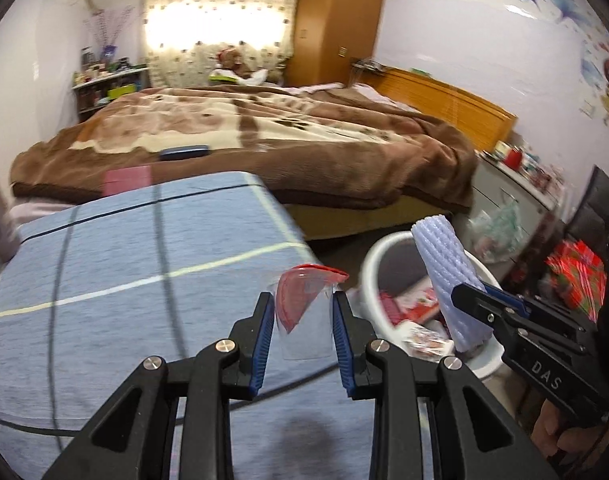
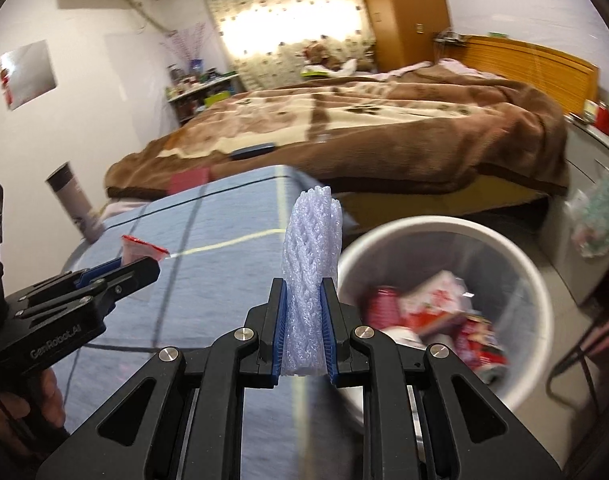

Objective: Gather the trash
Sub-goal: 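Carry the foam net and clear cup over the white mesh bin, then open both tools to drop the foam net and cup into the bin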

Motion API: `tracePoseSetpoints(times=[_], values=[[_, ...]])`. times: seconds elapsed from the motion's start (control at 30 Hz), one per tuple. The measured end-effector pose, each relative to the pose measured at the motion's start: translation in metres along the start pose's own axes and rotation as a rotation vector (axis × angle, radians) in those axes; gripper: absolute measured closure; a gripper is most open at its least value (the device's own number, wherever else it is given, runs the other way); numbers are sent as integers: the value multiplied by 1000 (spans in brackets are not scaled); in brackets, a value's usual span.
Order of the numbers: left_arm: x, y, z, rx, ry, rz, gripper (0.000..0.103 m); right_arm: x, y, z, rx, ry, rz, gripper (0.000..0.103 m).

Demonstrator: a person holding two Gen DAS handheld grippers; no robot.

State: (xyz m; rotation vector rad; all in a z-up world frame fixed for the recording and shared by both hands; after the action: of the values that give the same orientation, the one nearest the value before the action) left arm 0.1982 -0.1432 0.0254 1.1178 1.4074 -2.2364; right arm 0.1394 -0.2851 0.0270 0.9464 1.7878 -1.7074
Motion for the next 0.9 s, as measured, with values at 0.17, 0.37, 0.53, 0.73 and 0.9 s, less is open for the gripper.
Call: tracePoseSetpoints(times=[0.17,0.37,0.53,0.73,0.9], values=[[6,20,41,45,38,-35,72,8,2,36,69,38,-28,86],[14,49,79,76,67,-84,72,17,8,65,139,59,-63,86],[20,64,98,75,75,-116,72,24,18,83,157,57,-103,85],[24,67,101,16,82,-115,46,29,13,93,177,46,-100,73],[27,62,102,-7,90,-100,37,30,3,94,190,44,-63,48]])
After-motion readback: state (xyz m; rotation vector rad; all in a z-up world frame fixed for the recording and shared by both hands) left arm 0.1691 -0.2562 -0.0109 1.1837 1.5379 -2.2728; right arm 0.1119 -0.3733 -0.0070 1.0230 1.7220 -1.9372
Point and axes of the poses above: each gripper's, at about its wrist camera, not at the fingertips, and y roughly the way its jaws point, z to its right, x to its underside, the point moved 3 cm from there along y, roughly the way its jaws point, and after that the axes turned 6 degrees about -y, right-handed, at the moved point
